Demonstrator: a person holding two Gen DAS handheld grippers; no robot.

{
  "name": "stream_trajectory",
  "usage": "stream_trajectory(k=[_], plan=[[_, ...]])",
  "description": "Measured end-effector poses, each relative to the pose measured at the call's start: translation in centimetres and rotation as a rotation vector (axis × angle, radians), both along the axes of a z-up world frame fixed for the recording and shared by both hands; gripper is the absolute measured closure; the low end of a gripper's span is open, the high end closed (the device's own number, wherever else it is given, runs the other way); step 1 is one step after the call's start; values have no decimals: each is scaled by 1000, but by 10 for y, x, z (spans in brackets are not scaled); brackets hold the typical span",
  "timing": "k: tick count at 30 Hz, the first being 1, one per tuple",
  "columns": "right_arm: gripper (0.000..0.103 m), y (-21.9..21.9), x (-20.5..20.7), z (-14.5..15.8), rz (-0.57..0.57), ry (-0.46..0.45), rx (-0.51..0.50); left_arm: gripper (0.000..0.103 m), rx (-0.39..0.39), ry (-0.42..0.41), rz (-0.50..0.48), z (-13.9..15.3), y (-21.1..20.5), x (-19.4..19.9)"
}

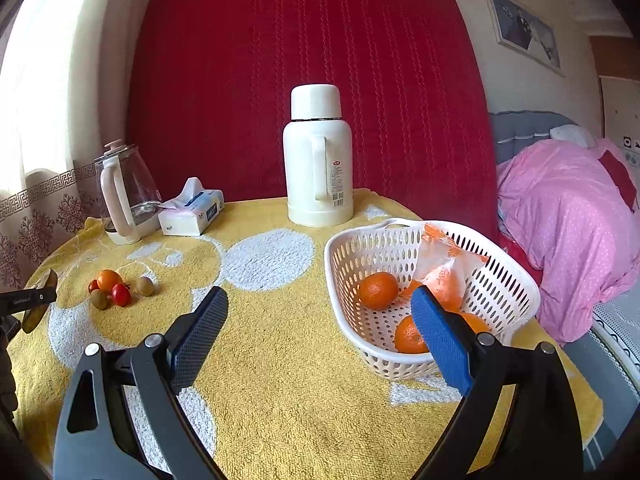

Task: Organize fruits
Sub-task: 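Grasp the brown kiwi with the right gripper while the left gripper holds the banana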

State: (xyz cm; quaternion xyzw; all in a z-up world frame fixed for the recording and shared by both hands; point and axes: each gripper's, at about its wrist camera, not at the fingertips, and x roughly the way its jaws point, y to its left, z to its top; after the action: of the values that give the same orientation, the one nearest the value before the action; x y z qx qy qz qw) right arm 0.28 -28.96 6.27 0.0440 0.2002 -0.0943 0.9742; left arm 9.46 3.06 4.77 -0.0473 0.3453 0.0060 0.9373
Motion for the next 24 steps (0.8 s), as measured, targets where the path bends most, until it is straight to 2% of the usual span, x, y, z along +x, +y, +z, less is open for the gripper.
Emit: stream_trajectory(k=[5,10,16,18,24], plan=[[9,16,13,0,106,70,-35,72,14,-16,22,2,3,-3],[9,40,52,-4,331,252,62,72,8,-6,25,0,4,-4],[10,76,108,-18,437,341,133,72,6,-2,23,-2,4,-3],[20,84,125,-23,450,370,153,72,8,2,27,-4,4,-1],[39,111,162,-31,475,395,118,72,0,33,31,-11,6,4]])
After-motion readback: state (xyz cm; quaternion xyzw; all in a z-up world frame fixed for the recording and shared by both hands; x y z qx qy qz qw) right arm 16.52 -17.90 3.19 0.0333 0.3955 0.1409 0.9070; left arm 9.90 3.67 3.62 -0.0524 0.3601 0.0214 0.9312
